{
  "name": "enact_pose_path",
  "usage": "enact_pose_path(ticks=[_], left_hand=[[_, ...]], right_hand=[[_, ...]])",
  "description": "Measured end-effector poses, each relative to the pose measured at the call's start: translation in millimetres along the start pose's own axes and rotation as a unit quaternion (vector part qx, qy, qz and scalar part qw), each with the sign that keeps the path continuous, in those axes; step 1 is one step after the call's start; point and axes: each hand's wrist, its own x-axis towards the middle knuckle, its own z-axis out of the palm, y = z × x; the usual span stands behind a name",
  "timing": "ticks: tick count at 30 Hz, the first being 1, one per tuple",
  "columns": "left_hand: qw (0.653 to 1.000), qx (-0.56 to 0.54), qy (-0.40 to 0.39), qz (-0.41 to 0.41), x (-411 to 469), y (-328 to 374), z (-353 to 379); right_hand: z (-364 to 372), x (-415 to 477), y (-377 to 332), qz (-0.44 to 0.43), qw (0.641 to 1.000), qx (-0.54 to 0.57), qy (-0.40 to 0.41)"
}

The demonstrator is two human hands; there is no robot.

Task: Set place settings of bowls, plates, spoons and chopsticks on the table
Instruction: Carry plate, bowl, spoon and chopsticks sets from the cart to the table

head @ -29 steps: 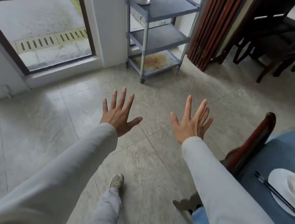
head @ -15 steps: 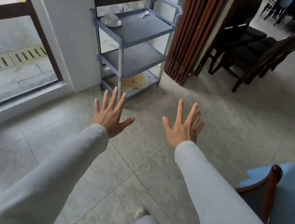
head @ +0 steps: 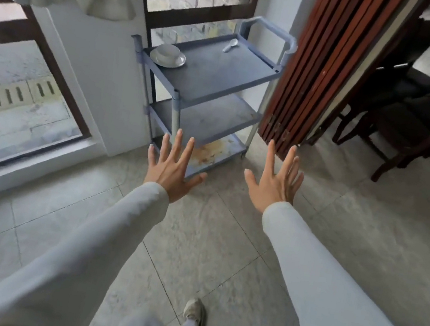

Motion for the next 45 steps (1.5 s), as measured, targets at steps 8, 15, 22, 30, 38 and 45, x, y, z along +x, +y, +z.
enact_pose_path(ticks=[8, 15, 22, 30, 38, 45], left_hand=[[0.999, 0.019, 0.002, -0.038, 164.2, -16.9, -1.7], [0.998, 0.002, -0.001, -0.068, 342.0, -51.4, 6.1], [0.991, -0.022, 0.014, -0.134, 476.3, -114.5, -10.6], [0.968, -0.063, 0.004, -0.244, 568.2, -176.3, -7.8], [0.902, -0.151, 0.028, -0.404, 608.7, -200.7, 14.3], [0.824, -0.209, 0.068, -0.522, 631.3, -183.3, 21.6]], right_hand=[[27.8, 168.9, -27.1, -0.049, 0.998, -0.016, -0.02], [66.1, 339.5, -60.0, -0.073, 0.994, -0.067, -0.042], [80.8, 497.0, -126.0, -0.115, 0.987, -0.09, -0.072], [141.5, 625.2, -208.5, -0.149, 0.969, -0.005, -0.196], [228.3, 738.5, -298.6, -0.151, 0.911, 0.054, -0.381], [266.7, 773.4, -334.1, -0.089, 0.873, 0.072, -0.474]])
